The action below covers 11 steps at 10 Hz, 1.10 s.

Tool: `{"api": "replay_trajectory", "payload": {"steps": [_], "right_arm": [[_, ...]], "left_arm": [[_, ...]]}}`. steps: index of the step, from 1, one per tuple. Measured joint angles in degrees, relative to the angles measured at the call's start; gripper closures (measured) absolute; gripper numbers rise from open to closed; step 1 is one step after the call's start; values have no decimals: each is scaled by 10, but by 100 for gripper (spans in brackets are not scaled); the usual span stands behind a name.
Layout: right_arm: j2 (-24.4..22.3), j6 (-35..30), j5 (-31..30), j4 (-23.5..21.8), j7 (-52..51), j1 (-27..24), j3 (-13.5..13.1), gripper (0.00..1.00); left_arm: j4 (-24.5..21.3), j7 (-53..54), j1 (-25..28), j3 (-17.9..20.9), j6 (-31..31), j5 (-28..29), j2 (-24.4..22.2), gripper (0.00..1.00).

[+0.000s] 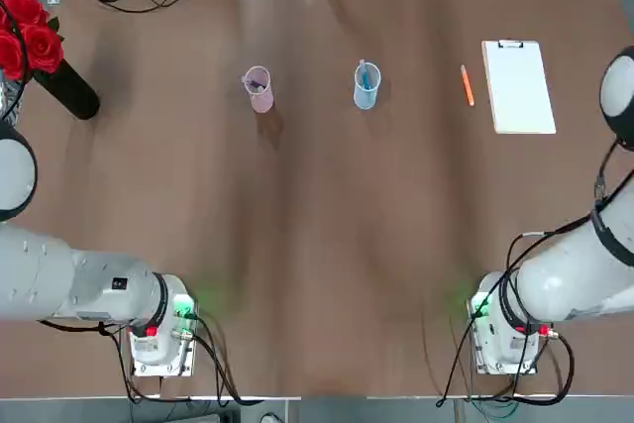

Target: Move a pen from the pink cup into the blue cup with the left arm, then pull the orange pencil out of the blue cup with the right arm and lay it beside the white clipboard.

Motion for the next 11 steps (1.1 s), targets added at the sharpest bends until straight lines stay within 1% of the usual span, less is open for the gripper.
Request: {"api": "replay_trajectory", "payload": {"steps": [2, 3, 5, 6, 8, 11], "right_arm": [[-47, -40, -27, 0, 29, -31, 53, 0], [-69, -64, -36, 0, 32, -40, 66, 0], [-103, -110, -44, 1, 33, -45, 72, 0], [-115, -127, -60, 4, 33, -46, 78, 0], [-123, -151, -86, 12, 38, -47, 103, 0], [-122, -151, -89, 12, 44, -57, 116, 0]], "left_arm": [[0, -8, 0, 4, 0, 0, 0, 0], [1, -9, 0, 5, 0, 0, 0, 0], [1, -6, 1, 5, 0, 0, 0, 0], [1, -6, 1, 5, 0, 0, 0, 0], [1, -5, 1, 5, 0, 0, 0, 0], [1, -5, 1, 5, 0, 0, 0, 0]]}}
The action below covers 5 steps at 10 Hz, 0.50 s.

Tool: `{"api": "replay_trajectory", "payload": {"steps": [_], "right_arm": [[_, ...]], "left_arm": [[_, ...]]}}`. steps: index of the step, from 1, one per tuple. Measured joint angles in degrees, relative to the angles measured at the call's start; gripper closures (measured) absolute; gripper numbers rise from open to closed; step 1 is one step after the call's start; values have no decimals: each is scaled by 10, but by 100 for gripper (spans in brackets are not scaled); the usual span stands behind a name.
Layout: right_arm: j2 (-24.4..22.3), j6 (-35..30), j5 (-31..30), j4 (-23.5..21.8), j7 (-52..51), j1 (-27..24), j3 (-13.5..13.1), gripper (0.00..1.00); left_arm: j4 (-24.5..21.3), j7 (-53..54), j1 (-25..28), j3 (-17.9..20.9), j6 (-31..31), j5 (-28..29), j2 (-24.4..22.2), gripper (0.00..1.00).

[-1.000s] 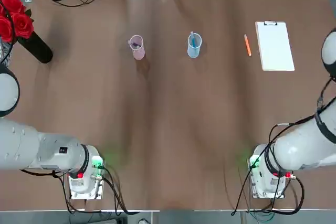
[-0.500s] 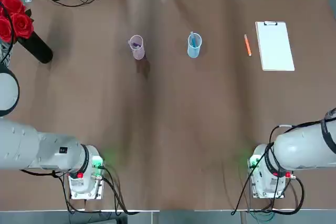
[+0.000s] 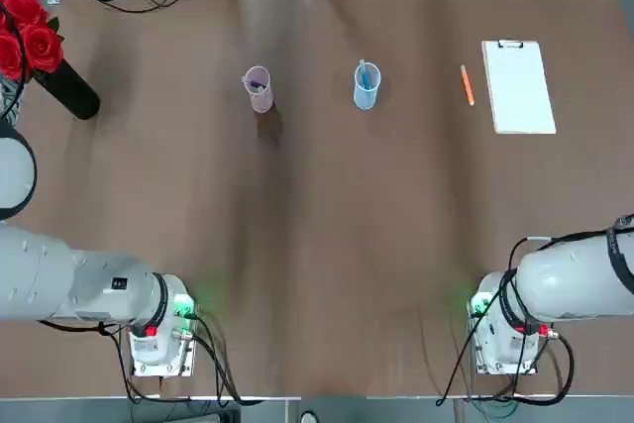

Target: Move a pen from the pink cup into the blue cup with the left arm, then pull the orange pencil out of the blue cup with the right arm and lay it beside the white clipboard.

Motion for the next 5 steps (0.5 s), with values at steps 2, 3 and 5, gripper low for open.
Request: {"api": "replay_trajectory", "payload": {"steps": [2, 3, 5], "right_arm": [[3, 11, 0, 0, 0, -9, 3, 0], [5, 13, 0, 0, 0, -9, 4, 0], [6, 15, 0, 0, 0, -9, 5, 0]], "left_arm": [[0, 0, 0, 0, 0, 0, 0, 0], [0, 0, 0, 0, 0, 0, 0, 0], [0, 0, 0, 0, 0, 0, 0, 0]]}}
